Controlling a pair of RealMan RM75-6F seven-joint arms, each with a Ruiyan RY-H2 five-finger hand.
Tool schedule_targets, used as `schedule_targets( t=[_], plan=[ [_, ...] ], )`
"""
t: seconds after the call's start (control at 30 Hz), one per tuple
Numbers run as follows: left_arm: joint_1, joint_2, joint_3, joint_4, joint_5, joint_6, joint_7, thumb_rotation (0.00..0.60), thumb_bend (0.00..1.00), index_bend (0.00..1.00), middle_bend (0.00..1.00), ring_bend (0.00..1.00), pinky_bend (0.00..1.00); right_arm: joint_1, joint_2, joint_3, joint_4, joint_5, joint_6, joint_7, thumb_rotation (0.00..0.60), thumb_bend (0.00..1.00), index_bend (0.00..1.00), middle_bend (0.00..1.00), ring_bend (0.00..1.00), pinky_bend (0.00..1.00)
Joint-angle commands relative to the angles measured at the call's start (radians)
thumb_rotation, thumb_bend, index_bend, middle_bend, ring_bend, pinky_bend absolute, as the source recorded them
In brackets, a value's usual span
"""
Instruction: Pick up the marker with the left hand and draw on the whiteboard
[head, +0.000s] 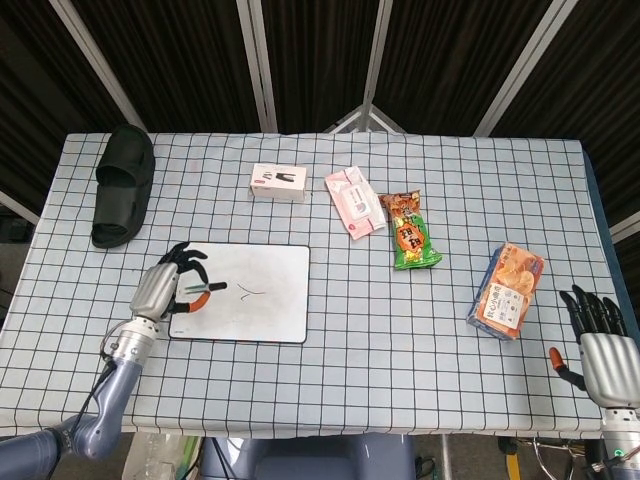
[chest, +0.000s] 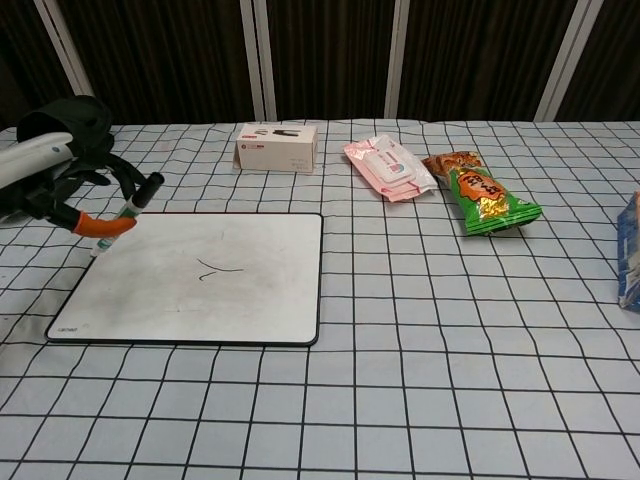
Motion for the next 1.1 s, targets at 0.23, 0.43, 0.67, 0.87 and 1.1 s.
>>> schedule_targets(
  t=[0.23, 0.43, 0.67, 0.87, 1.1],
  plan=[
    [-0.006, -0.015, 0.064, 0.118, -0.083, -0.015, 0.272, 0.6, 0.51, 0.75, 0.23, 0.08, 0.14, 0.001, -0.002, 0.0, -0.003, 0.001, -0.002, -0.006, 0.6, 0.36, 0.0, 0.0, 0.0, 0.0],
    [-0.012, -0.052, 0.061, 0.164, -0.103, -0.031, 0.288, 0.6, 0.48, 0.74, 0.21, 0.08, 0.13, 0.003, -0.003, 0.001, -0.004, 0.004, -0.005, -0.009, 0.6, 0.36, 0.0, 0.0, 0.0, 0.0],
    [-0.019, -0.085, 0.048, 0.178, -0.108, -0.026, 0.296, 0.6, 0.46, 0.7, 0.17, 0.07, 0.12, 0.002, -0.003, 0.001, -0.004, 0.004, -0.003, -0.007, 0.6, 0.36, 0.0, 0.0, 0.0, 0.0],
    [-0.014, -0.079, 0.054, 0.168, -0.102, -0.018, 0.31, 0.6, 0.33, 0.52, 0.03, 0.02, 0.06, 0.0, -0.002, 0.001, -0.001, 0.002, 0.0, -0.005, 0.6, 0.36, 0.0, 0.0, 0.0, 0.0],
    [0.003, -0.034, 0.051, 0.118, -0.105, -0.016, 0.282, 0.6, 0.29, 0.45, 0.0, 0.0, 0.01, -0.001, -0.002, -0.001, -0.001, -0.001, 0.001, -0.007, 0.6, 0.36, 0.0, 0.0, 0.0, 0.0]
  ],
)
